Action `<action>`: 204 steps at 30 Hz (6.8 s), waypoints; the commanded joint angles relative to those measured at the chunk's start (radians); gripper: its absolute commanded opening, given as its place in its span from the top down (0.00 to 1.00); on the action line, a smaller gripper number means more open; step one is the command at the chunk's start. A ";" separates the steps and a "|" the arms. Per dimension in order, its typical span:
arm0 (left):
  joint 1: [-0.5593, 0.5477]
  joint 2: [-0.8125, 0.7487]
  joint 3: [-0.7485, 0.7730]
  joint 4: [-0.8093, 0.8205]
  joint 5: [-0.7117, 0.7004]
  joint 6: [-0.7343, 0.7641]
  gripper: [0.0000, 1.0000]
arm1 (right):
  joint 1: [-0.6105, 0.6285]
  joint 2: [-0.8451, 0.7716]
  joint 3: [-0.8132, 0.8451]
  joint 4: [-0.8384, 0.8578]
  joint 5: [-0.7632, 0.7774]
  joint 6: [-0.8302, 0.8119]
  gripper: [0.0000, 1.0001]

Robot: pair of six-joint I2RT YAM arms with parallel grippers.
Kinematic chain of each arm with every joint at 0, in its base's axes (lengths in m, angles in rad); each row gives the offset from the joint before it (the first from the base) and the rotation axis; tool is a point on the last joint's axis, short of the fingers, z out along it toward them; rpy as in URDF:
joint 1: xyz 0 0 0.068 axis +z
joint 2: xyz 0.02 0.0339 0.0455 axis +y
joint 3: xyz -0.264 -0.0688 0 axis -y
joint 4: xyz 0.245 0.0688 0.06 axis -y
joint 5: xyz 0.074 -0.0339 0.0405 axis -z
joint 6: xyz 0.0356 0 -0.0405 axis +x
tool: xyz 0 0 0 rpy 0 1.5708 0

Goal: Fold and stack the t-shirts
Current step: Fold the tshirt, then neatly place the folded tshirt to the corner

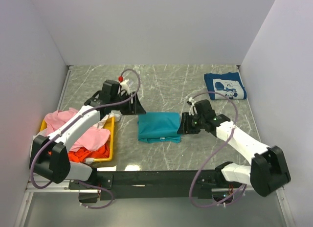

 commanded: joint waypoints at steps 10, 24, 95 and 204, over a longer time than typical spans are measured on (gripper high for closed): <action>-0.025 0.233 0.131 0.122 0.067 0.011 0.39 | 0.006 0.083 0.201 0.109 0.004 0.005 0.51; -0.040 0.371 0.036 0.189 0.070 0.028 0.41 | 0.098 0.211 0.137 0.151 -0.069 0.028 0.52; -0.043 0.351 -0.056 0.139 -0.165 0.026 0.36 | -0.196 0.482 0.080 0.329 -0.308 -0.021 0.22; 0.158 0.317 -0.139 0.212 -0.013 0.065 0.31 | -0.471 0.753 1.413 -0.484 0.475 -0.629 1.00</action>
